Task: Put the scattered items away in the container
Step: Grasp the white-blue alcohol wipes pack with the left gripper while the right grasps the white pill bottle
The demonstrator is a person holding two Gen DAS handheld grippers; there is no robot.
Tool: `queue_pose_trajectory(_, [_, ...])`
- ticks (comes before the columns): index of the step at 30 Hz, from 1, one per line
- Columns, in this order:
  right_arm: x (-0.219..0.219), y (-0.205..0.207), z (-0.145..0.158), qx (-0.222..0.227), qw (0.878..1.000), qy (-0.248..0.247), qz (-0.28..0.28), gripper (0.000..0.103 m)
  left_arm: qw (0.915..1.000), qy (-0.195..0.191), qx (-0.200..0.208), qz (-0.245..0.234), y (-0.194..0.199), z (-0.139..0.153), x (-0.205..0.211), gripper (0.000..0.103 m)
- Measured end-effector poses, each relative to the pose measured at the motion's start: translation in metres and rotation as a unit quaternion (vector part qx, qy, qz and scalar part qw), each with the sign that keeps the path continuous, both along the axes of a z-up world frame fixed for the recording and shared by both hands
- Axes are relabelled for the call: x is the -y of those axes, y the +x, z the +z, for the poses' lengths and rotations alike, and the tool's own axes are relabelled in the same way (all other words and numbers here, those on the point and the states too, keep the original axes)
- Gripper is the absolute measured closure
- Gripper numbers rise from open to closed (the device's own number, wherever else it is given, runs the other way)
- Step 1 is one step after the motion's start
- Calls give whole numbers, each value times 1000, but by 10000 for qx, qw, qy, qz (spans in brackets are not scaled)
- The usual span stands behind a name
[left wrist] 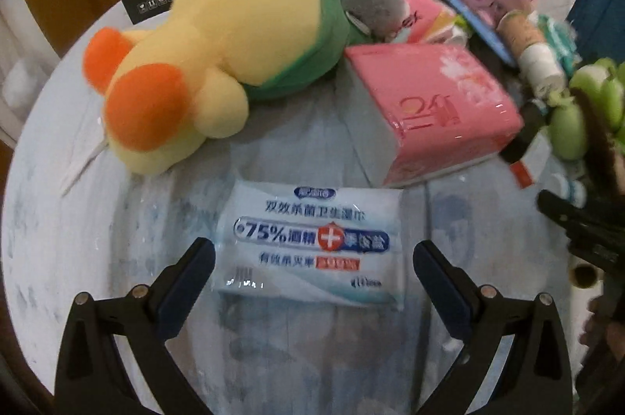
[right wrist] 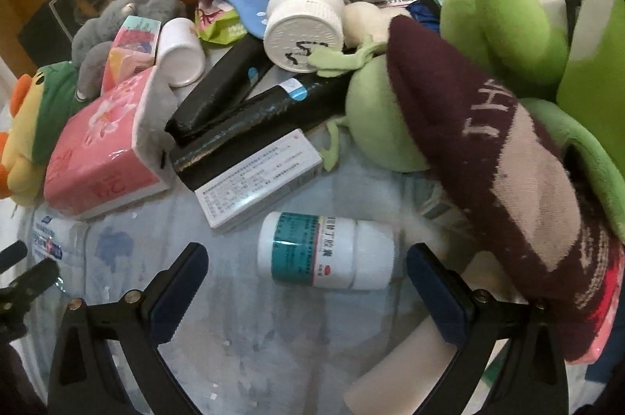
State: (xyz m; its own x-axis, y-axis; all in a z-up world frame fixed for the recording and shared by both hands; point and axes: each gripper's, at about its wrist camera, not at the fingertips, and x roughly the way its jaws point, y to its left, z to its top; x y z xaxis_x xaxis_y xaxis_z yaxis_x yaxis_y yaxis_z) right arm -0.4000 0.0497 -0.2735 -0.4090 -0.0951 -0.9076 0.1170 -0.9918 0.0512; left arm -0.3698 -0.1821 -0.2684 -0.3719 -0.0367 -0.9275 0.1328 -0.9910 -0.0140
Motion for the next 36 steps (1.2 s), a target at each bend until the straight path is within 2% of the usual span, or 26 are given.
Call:
queue_pose_trajectory(6, [2, -1, -1, -24, 10000, 57, 26, 0, 9992, -380, 56, -61, -11, -11, -9, 0])
queue_pose_trajectory(15, [-6, -1, 6, -153, 9998, 65, -118, 0, 9995, -275, -11, -120, -12, -1, -11, 0])
queue_pose_trajectory(16, [-7, -1, 8, -154, 9998, 40, -131, 0, 9995, -285, -34, -130, -11, 1, -13, 1])
queue_pose_trajectory(18, [-9, 0, 11, -155, 9998, 20, -131, 8, 9994, -304, -81, -150, -10, 7, -16, 8])
queue_pose_trajectory(19, [-9, 1, 13, -154, 9998, 41, -106, 25, 9993, -314, -104, -160, -9, 9, -18, 14])
queue_pose_trajectory(21, [-9, 2, 17, -151, 9998, 84, -56, 43, 9992, -333, -150, -180, -7, 15, -22, 22])
queue_pose_trajectory(22, [-9, 3, 19, -150, 9998, 105, -30, 43, 9991, -343, -174, -190, -7, 17, -23, 28])
queue_pose_trajectory(27, [-11, 8, 30, -160, 9999, 23, 47, 43, 9992, -262, -228, -183, -6, 29, -27, 35])
queue_pose_trajectory(28, [-12, 10, 34, -173, 9998, -9, 66, 43, 9991, -263, -266, -178, -5, 33, -28, 46])
queue_pose_trajectory(29, [-12, 11, 37, -192, 9998, -37, 87, 43, 9990, -283, -314, -176, -5, 37, -29, 50])
queue_pose_trajectory(34, [-14, 17, 58, -284, 9991, -216, 235, 43, 9991, -225, -333, -141, -14, 48, -22, 53])
queue_pose_trajectory(36, [-9, 22, 61, -264, 9990, -240, 273, 43, 9994, -233, -266, -68, -11, 36, -9, 47])
